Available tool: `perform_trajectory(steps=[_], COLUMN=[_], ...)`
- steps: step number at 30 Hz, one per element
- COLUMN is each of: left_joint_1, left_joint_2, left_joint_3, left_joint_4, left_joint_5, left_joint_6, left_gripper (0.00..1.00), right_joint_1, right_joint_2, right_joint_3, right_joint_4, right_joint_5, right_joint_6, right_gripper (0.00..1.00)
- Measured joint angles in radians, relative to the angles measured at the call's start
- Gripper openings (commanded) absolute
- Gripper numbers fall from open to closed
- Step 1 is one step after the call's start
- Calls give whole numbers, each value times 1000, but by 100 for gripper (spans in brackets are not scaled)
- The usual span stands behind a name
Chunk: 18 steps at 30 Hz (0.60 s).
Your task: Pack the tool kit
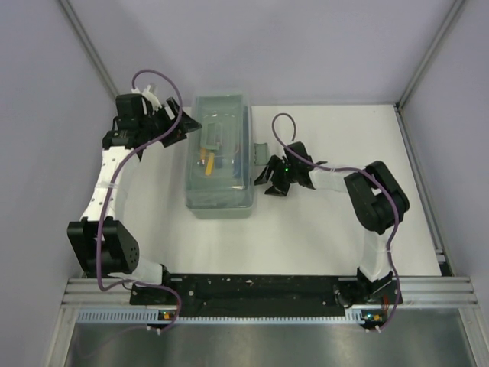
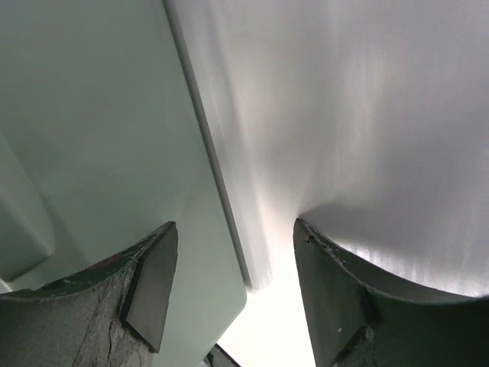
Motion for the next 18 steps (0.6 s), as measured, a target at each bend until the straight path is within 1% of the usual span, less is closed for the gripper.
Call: perform_trajectory(steps=[5, 6, 7, 10, 13, 16, 18], left_joint_1=[-3, -3, -3, -3, -2, -2, -2], left_joint_2=[-1, -1, -1, -1, 0, 7, 13], left_joint_3=[0, 0, 1, 2, 3, 3, 2], left_joint_4=[6, 4, -3, -49, -117, -156, -170], left_joint_5=[2, -8, -23, -103, -178, -216, -236], left_joint_6=[24, 36, 47, 80, 98, 114, 119], left_gripper=[78, 78, 79, 80, 80, 81, 82], right_joint_1=[-10, -15, -20, -47, -90, -133, -154], right_joint_2=[-38, -50, -62, -97, -124, -151, -161], right_joint_3=[-38, -47, -55, -82, -106, -132, -138], right_joint_4=[-3, -12, -21, -55, -62, -35, -5], right_joint_5=[22, 32, 42, 63, 52, 14, -28], right_joint_6=[-15, -24, -34, -63, -108, -146, -169], right_gripper=[63, 61, 60, 60, 66, 80, 85])
